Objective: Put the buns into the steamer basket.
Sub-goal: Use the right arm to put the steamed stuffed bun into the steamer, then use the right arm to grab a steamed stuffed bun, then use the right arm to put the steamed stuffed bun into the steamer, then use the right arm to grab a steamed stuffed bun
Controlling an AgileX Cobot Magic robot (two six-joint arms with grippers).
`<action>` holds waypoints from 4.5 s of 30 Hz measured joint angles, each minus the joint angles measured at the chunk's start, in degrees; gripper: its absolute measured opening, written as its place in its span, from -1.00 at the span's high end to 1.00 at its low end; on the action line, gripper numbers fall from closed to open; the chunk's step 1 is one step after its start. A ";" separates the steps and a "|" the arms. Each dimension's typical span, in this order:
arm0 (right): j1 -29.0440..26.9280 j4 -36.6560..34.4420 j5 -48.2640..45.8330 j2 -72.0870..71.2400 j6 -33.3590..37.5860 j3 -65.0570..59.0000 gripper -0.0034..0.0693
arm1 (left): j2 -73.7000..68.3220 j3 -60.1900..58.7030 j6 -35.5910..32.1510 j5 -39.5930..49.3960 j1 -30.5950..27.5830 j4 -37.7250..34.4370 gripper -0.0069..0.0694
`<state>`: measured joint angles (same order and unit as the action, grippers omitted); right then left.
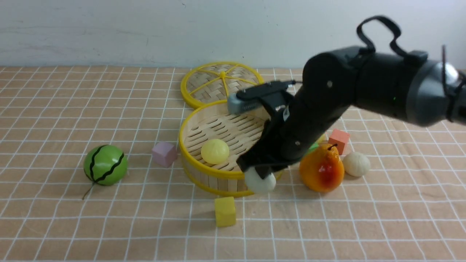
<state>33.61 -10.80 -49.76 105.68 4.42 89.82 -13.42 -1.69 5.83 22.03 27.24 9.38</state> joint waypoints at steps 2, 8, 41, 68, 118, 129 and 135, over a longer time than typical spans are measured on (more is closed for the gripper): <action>-0.57 0.00 2.03 0.60 0.25 2.99 0.88 | 0.00 0.00 0.00 0.00 0.00 0.00 0.74; -3.51 -0.18 8.05 7.80 -0.12 7.38 0.86 | 0.00 0.00 0.00 0.00 0.00 0.00 0.72; -23.73 9.39 -3.10 2.97 -8.48 -1.30 -0.68 | 0.00 0.00 0.00 0.00 0.00 0.00 0.67; -26.69 6.21 7.97 12.11 -7.95 -1.41 0.85 | 0.00 0.00 0.00 0.00 0.00 0.00 0.62; -17.90 10.18 5.16 10.15 -5.64 11.46 -0.23 | 0.00 0.00 0.00 0.00 0.00 -0.05 0.49; -19.27 9.90 15.68 19.92 -6.72 14.08 -0.05 | 0.00 0.00 0.00 0.00 0.00 -0.05 0.47; -19.82 9.84 16.36 23.03 -6.85 16.76 -0.05 | 0.05 0.00 0.00 0.00 0.00 -0.05 0.47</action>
<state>13.80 -0.96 -33.40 128.71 -2.43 106.58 -13.38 -1.69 5.83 22.03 27.24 9.33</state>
